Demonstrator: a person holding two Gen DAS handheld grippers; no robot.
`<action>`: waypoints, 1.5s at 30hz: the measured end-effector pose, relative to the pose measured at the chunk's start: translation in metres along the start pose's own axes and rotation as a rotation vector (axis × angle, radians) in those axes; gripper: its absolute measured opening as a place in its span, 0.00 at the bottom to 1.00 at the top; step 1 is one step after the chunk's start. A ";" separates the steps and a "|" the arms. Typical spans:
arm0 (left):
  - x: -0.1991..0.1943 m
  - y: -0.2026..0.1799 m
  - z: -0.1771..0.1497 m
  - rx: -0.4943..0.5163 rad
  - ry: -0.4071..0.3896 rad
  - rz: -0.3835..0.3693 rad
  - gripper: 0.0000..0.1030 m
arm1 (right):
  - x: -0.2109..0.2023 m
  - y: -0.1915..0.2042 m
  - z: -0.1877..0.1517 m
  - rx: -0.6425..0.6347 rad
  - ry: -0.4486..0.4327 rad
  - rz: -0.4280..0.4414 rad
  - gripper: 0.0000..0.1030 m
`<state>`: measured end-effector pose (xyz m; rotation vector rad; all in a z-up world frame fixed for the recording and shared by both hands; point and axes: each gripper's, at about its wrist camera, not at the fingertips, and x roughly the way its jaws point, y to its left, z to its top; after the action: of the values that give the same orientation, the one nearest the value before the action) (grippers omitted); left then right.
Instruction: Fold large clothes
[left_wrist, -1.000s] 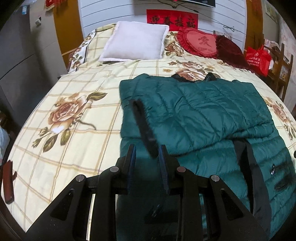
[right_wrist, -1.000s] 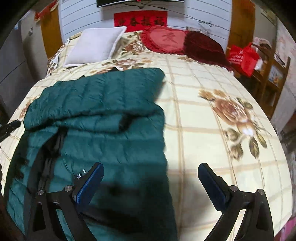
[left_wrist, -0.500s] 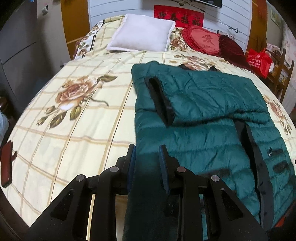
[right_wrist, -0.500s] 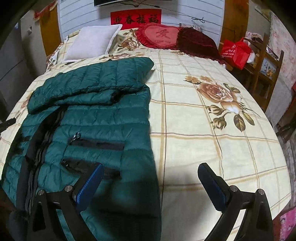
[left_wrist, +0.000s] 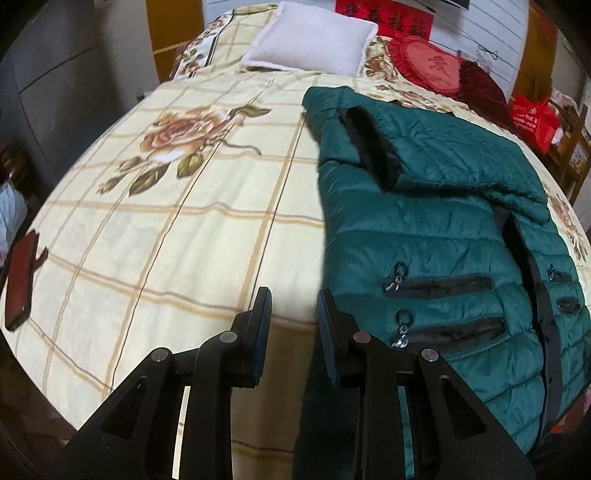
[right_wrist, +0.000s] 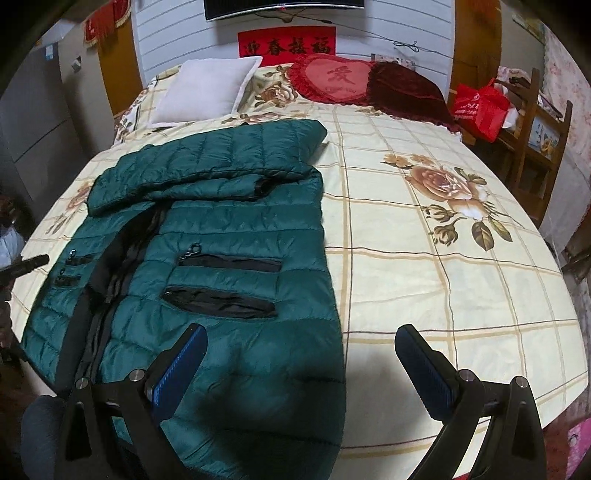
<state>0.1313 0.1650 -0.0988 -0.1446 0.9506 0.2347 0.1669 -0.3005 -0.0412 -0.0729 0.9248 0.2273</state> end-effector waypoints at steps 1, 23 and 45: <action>0.000 0.002 -0.001 -0.006 0.004 -0.003 0.24 | -0.001 0.001 -0.001 -0.003 0.000 -0.001 0.98; -0.005 -0.003 -0.026 0.011 0.065 -0.099 0.24 | 0.023 -0.018 -0.035 0.132 0.069 0.084 0.98; -0.022 0.016 -0.057 0.031 0.037 -0.158 0.24 | 0.032 -0.003 -0.061 0.112 0.087 0.134 0.99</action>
<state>0.0696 0.1650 -0.1141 -0.1948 0.9736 0.0718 0.1384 -0.3081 -0.1030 0.0841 1.0284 0.2980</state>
